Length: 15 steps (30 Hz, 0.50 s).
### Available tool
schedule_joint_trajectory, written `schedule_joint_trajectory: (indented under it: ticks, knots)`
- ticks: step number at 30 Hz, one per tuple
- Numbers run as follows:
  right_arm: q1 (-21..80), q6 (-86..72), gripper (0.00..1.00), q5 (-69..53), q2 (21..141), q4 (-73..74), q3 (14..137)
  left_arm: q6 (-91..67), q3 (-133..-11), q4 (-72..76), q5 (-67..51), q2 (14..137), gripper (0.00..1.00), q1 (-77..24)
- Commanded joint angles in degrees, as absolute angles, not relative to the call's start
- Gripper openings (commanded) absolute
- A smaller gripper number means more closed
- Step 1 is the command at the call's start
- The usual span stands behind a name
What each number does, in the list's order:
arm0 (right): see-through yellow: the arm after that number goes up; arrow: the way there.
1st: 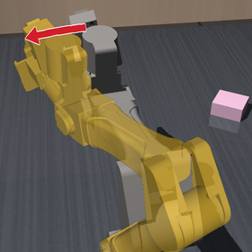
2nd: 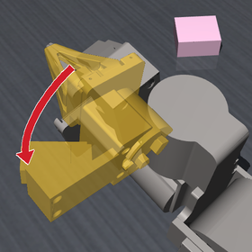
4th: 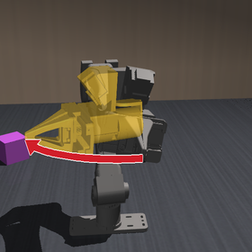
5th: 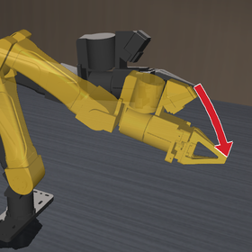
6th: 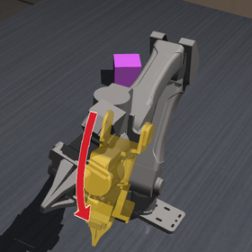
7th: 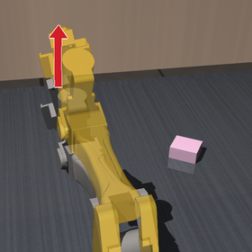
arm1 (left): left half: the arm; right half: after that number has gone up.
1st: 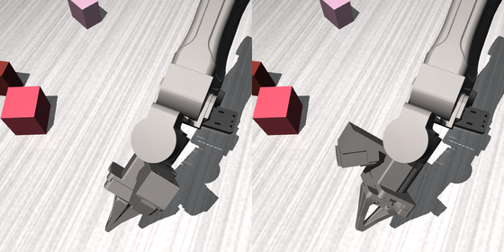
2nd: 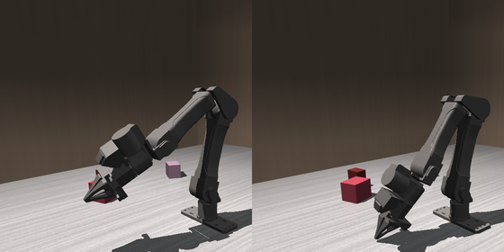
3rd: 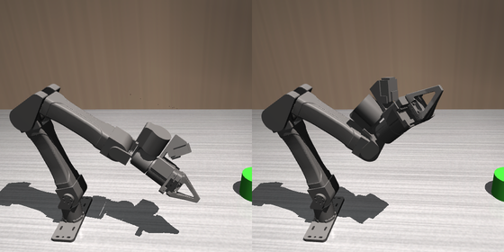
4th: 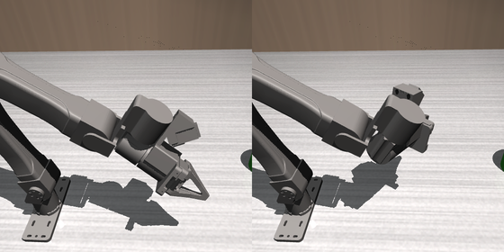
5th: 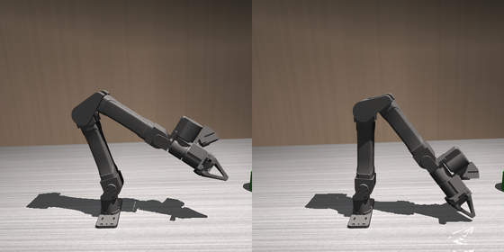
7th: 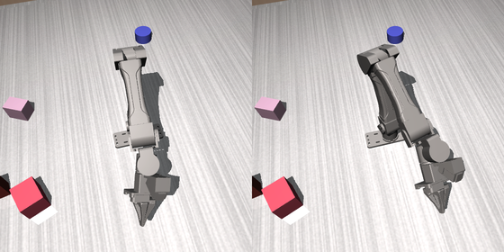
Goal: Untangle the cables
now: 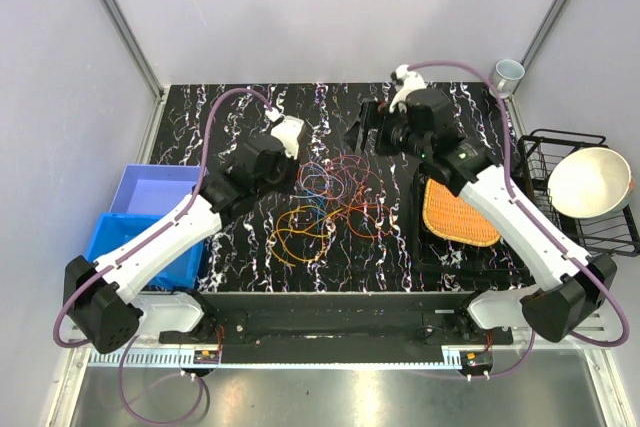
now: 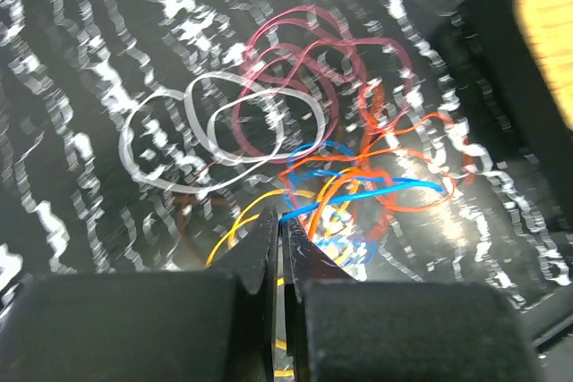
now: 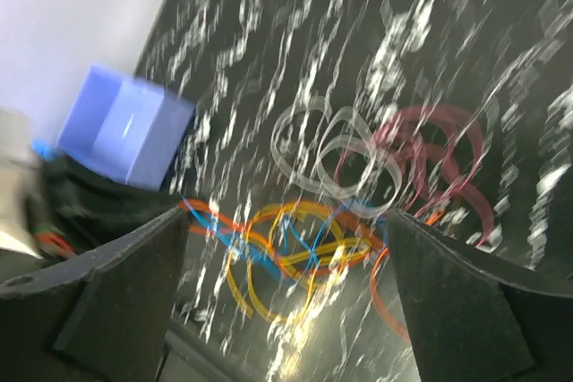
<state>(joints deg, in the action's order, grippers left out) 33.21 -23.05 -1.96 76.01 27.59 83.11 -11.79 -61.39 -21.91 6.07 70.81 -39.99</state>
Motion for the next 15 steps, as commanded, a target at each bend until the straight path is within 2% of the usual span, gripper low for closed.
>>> schedule_joint_trajectory:
  ticks: [1, 5, 11, 15]
  knots:
    - [33.13, -26.98, 0.92, -12.55, 72.87, 18.83, 77.19, -10.72, -63.98, -27.51, 11.78, 69.35, 0.00, -39.81]
    - [33.05, -27.95, 0.86, -19.94, 71.54, 11.44, 69.10, -10.29, -65.56, -28.48, 9.85, 68.56, 0.00, -39.73]
    - [33.13, -25.32, 0.80, -29.16, 73.56, 7.39, 67.06, -9.23, -66.88, -29.44, 7.30, 67.50, 0.00, -39.81]
    - [33.05, -24.00, 0.76, -30.06, 75.49, 6.24, 66.62, -8.79, -67.15, -30.06, 5.63, 66.71, 0.00, -39.81]
